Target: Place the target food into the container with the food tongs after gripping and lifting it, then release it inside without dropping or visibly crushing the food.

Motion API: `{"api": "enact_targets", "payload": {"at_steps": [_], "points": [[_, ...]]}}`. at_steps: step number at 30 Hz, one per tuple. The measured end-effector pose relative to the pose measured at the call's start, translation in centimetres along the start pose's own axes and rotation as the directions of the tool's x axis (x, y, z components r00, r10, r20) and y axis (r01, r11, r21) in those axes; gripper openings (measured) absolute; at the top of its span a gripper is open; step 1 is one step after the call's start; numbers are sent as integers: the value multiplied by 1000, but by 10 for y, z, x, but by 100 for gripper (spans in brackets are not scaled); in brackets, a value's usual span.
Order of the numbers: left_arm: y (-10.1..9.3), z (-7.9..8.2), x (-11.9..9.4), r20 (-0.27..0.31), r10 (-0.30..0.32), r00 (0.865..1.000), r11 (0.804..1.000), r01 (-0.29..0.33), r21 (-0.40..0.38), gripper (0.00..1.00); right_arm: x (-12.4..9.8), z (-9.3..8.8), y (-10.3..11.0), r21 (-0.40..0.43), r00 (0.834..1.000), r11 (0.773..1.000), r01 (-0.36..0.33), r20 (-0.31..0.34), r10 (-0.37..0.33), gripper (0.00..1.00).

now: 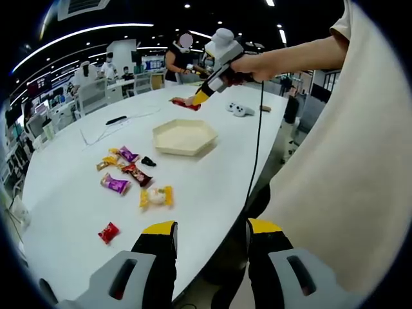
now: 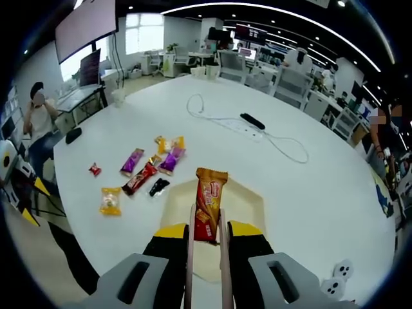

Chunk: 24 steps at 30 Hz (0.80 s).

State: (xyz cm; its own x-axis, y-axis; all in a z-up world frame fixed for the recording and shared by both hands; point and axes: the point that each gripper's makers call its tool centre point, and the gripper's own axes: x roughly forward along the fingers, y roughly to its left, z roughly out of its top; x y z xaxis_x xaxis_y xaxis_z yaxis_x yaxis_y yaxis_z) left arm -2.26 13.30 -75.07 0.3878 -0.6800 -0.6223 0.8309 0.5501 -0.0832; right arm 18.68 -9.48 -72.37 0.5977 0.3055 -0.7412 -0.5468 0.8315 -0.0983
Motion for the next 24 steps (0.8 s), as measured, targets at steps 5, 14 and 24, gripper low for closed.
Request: {"api": "enact_targets", "payload": {"at_steps": [5,14,24], "points": [[0,-2,-1,-1,1,1000,1000,-1,-2,42,1,0,1,-45,1000,999,0,-12,0,22],[0,-4,-2,-3,3,1000,1000,-3,-7,42,1,1,-2,-45,1000,999,5,-10,-6,23],[2,-3,-1,-4,1,1000,1000,-1,-4,42,4,10,-4,-119,1000,993,20,-7,-21,22]]}}
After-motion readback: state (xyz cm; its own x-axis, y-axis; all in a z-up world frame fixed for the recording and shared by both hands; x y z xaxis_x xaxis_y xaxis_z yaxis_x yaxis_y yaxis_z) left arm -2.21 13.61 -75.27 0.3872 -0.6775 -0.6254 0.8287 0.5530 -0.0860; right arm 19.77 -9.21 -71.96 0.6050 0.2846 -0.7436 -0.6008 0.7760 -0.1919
